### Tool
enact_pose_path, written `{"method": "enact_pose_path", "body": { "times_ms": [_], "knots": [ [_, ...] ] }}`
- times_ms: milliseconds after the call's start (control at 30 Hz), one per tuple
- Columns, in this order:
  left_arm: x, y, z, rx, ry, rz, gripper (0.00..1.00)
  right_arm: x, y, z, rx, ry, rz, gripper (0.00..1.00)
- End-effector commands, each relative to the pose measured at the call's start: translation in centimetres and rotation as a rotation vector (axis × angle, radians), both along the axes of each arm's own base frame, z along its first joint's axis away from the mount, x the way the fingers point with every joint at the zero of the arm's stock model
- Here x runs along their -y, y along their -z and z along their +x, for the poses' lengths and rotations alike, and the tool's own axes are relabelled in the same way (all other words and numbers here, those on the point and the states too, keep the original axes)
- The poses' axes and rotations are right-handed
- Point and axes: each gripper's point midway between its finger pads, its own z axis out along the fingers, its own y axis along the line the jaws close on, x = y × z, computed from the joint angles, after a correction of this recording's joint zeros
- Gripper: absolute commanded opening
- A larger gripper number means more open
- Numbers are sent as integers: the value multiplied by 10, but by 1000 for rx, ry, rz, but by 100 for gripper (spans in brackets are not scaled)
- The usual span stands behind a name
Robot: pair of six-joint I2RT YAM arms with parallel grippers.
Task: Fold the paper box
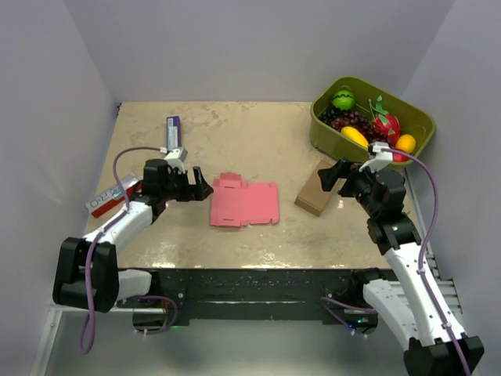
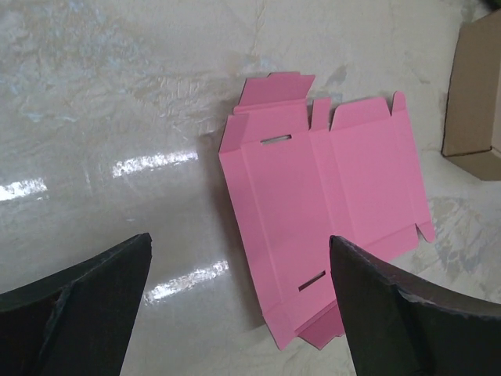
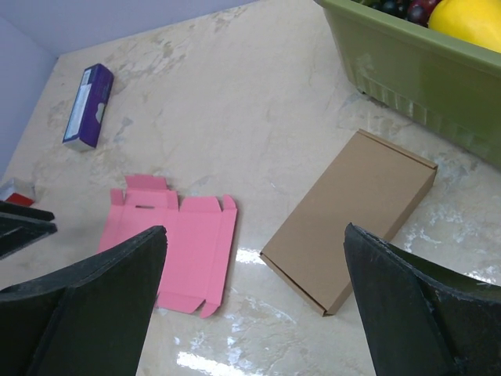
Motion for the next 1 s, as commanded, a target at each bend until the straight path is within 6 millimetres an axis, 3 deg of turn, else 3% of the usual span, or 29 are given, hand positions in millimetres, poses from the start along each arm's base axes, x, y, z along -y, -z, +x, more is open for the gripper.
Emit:
{"method": "enact_pose_path", "body": {
  "times_ms": [0,133,333,600,700,967],
  "knots": [
    [10,9,-1,-22,38,-38,99,-11,-30,-2,60,-57,37,99],
    [27,37,-14,-117,106,-48,98,-11,-41,-4,81,-65,30,99],
    [37,56,-19,-194,162,-87,96,-11,-51,-9,99,-73,24,99],
    [57,64,-25,-237,236,-178,84,-13,-57,-11,89,-94,9,98],
    [65,72,-31,-280,261,-204,75,-13,-61,-13,94,-100,12,98],
    [76,69,-30,-277,311,-244,31,-18,-62,-14,99,-129,18,97]
  ]
}}
